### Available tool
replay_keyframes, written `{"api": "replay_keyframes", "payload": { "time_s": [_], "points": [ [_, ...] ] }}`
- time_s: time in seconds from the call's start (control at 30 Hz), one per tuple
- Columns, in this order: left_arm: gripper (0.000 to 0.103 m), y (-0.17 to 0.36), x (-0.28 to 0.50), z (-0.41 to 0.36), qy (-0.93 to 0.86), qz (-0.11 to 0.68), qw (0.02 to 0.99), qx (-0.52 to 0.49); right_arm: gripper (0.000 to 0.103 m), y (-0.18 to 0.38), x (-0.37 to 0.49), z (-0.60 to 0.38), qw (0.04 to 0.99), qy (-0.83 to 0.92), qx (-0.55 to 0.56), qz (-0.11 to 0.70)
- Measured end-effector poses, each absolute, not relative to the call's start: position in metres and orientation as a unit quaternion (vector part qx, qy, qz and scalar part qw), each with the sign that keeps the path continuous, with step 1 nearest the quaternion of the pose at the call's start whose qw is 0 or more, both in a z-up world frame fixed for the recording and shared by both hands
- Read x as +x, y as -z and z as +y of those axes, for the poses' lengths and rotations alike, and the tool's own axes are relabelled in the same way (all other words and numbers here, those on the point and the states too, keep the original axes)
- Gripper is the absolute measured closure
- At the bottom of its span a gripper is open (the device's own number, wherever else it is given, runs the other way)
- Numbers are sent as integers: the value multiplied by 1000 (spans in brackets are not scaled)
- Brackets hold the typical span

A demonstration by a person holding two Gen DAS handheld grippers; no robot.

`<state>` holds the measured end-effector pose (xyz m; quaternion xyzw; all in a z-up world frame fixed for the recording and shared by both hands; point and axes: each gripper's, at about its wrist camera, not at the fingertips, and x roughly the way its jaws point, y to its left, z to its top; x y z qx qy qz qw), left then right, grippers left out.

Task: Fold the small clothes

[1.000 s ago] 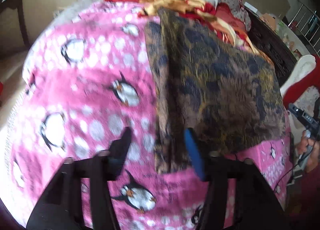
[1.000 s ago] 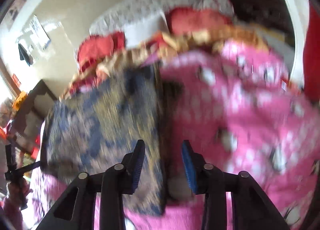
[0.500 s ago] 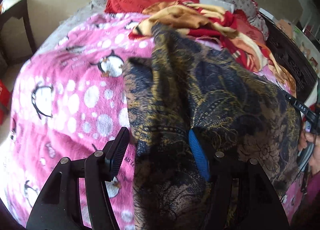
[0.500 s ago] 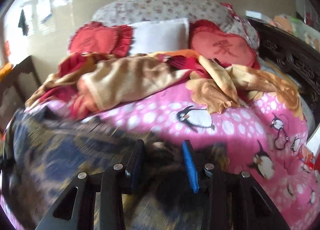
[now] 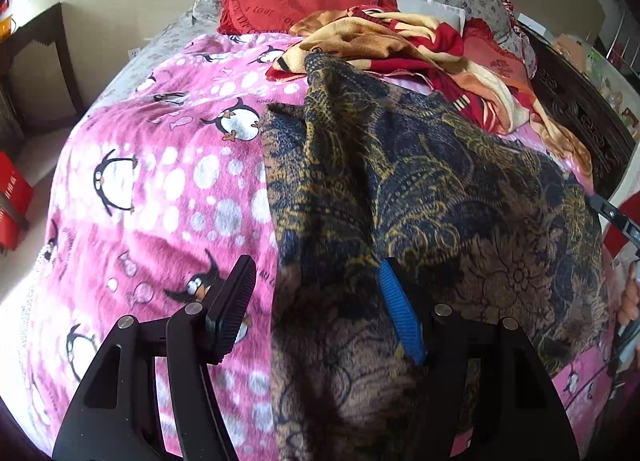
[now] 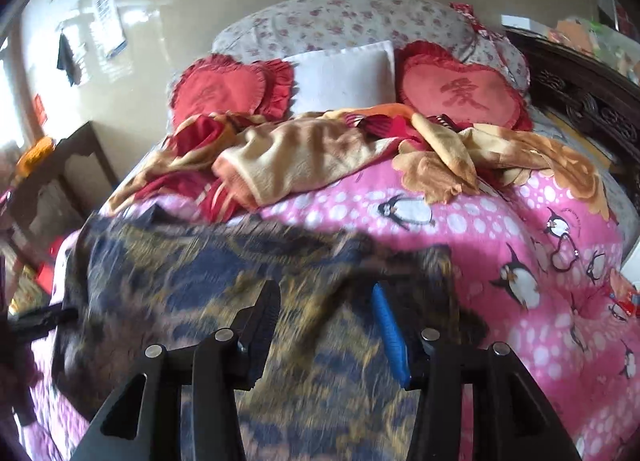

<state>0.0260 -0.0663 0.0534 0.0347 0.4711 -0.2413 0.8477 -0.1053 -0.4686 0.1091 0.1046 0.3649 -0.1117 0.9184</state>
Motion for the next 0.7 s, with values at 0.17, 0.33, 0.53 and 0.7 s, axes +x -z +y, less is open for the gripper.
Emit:
{"api": "replay_keyframes", "payload": {
  "time_s": [0.17,0.33,0.53,0.7],
  "points": [
    [38,-54,7,-64,236,463,853,58,57,-93,-139,-458,904,105,115,398],
    [38,-53,-6,-62,237,463,852,62,57,-67,-164,-454,889,111,121,427],
    [38,-57,-16,-62,236,461,853,58,57,-56,-166,-451,883,112,104,444],
    [38,-57,-24,-62,236,460,853,64,57,-66,-184,-445,883,102,117,442]
  ]
}}
